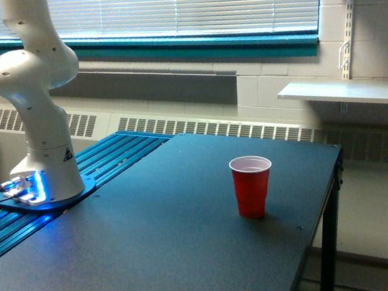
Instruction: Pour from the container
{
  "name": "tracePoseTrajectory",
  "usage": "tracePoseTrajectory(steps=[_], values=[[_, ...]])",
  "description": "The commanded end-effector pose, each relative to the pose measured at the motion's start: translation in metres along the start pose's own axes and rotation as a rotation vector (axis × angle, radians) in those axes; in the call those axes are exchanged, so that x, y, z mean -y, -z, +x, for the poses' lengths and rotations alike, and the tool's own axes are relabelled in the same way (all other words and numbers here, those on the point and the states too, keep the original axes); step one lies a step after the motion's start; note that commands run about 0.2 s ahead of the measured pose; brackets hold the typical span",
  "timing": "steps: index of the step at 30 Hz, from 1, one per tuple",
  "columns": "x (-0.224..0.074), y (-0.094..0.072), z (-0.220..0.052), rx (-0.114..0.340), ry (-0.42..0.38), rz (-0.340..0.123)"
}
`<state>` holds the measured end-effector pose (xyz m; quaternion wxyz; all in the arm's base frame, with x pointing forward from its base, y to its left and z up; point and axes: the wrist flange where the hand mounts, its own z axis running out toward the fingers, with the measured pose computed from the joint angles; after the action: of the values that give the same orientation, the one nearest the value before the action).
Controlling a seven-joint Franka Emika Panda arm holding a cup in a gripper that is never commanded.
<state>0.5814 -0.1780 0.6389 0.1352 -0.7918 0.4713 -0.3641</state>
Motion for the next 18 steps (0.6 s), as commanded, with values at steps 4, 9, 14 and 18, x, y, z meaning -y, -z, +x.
tracePoseTrajectory(steps=[4, 9, 14, 18], values=[[-0.011, 0.002, 0.009, -0.033, 0.012, -0.020], [-0.011, -0.002, 0.001, -0.027, 0.038, -0.016], [-0.013, -0.006, -0.009, -0.019, 0.092, -0.014], [-0.012, -0.007, -0.015, -0.009, 0.127, -0.007]])
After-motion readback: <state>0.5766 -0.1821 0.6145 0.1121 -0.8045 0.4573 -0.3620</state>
